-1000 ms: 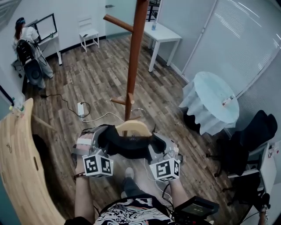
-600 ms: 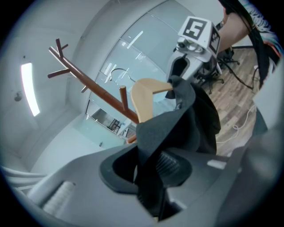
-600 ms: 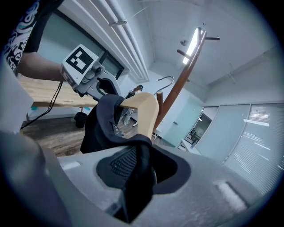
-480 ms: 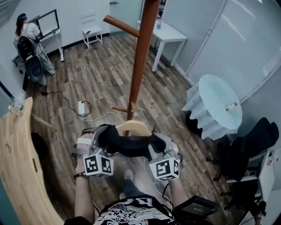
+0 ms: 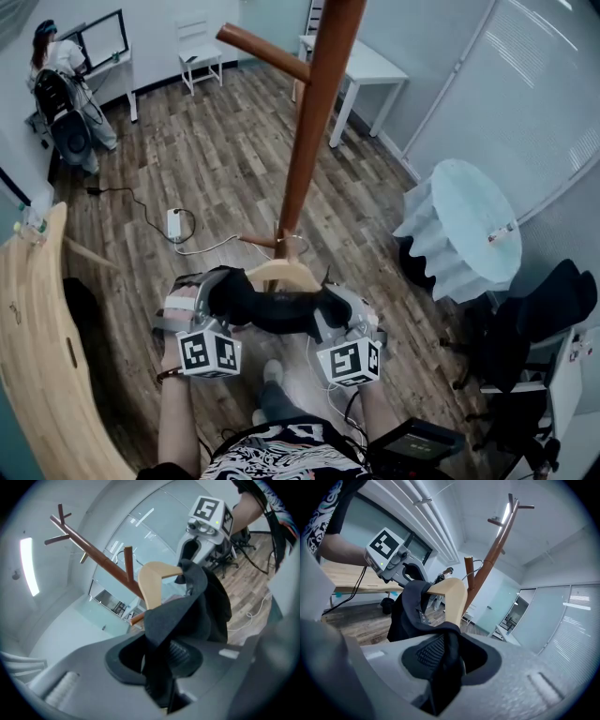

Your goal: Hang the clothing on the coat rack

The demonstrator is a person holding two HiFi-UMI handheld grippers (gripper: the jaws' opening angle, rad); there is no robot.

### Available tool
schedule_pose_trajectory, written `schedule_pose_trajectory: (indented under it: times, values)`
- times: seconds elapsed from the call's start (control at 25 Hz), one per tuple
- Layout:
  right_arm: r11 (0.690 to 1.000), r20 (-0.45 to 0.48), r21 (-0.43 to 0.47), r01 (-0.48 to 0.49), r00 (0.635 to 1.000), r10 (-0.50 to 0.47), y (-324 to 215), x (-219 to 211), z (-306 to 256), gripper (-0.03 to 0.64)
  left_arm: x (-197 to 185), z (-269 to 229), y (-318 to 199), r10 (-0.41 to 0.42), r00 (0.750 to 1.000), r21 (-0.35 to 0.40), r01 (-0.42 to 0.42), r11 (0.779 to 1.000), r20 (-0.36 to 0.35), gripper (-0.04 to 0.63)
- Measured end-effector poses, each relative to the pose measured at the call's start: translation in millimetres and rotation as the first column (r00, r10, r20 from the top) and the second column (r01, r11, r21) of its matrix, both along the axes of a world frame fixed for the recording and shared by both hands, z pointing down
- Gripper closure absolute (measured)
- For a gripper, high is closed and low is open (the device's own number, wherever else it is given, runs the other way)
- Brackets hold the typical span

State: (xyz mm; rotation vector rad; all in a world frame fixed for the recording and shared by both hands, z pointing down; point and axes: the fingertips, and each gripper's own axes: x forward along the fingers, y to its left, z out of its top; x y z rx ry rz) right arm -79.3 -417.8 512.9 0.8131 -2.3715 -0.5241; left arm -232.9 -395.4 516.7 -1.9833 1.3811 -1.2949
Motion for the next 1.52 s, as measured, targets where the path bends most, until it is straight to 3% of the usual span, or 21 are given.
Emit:
schedule_pose_trajectory:
  times: [1.08, 1.52]
  values:
    - [0.997, -0.042, -0.069, 0.018, 0.999, -0.021, -42, -15, 50, 0.518, -13, 53, -37, -0.018, 1.0, -0.084, 0.018, 0.996, -0.006, 0.508]
    - [0.999, -0.061, -0.049, 0.017, 0.998, -0.02, -60, -20, 52, 0.515, -17, 54, -52, -0.013, 1.0, -0.09, 0.012, 0.996, -0.004, 0.506]
